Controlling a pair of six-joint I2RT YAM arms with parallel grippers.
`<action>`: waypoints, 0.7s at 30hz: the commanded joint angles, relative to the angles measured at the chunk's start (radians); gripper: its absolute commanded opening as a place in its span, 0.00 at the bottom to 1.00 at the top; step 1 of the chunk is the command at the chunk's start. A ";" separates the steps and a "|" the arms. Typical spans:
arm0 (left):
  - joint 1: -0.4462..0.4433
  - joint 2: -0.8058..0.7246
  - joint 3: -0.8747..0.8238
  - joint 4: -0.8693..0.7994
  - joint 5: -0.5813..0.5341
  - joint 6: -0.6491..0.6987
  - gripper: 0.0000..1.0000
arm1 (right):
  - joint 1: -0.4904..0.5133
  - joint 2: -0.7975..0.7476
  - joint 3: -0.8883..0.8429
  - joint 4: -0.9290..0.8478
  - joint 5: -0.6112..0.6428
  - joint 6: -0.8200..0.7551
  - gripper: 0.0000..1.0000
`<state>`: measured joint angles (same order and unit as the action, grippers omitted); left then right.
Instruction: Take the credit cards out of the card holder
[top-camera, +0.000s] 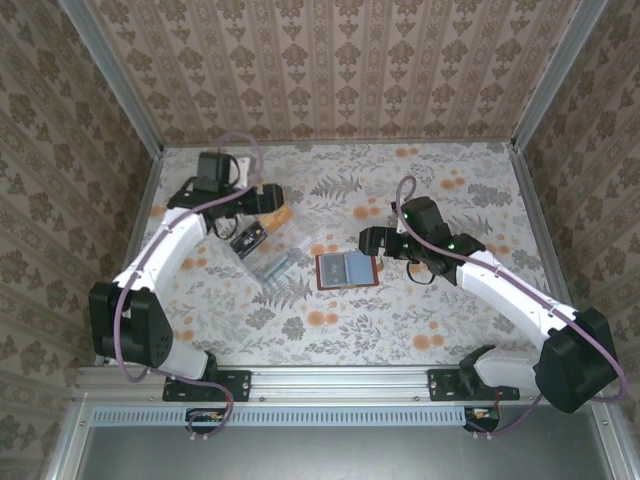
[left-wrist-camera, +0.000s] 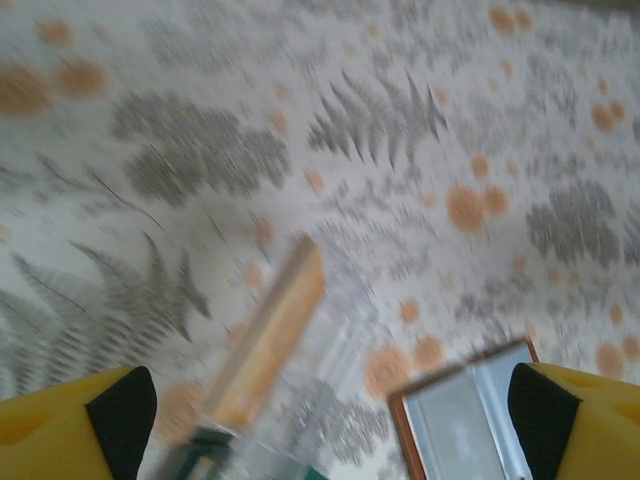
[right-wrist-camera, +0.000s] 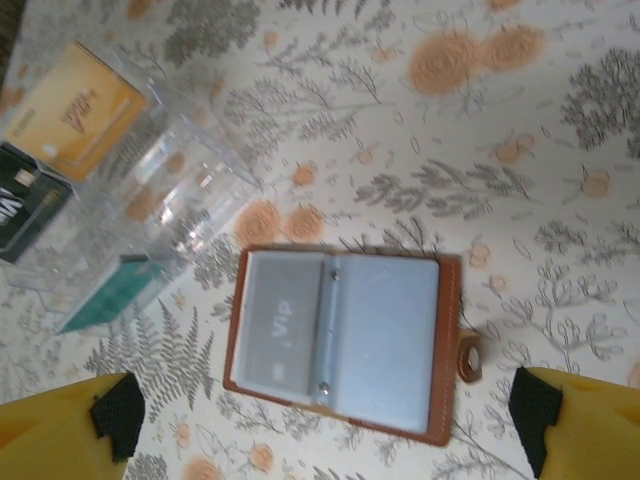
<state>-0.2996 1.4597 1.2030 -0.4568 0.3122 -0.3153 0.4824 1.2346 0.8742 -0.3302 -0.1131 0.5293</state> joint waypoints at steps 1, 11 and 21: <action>-0.096 -0.072 -0.053 0.022 -0.054 -0.097 0.91 | 0.008 -0.030 -0.047 -0.041 0.028 -0.010 0.90; -0.401 -0.040 -0.184 0.116 -0.201 -0.272 0.82 | 0.018 0.017 -0.138 0.019 0.022 -0.007 0.66; -0.494 0.100 -0.206 0.170 -0.182 -0.356 0.37 | 0.081 0.143 -0.087 0.080 -0.007 -0.008 0.31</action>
<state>-0.7811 1.5349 1.0088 -0.3225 0.1364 -0.6300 0.5362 1.3468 0.7506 -0.2840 -0.1108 0.5259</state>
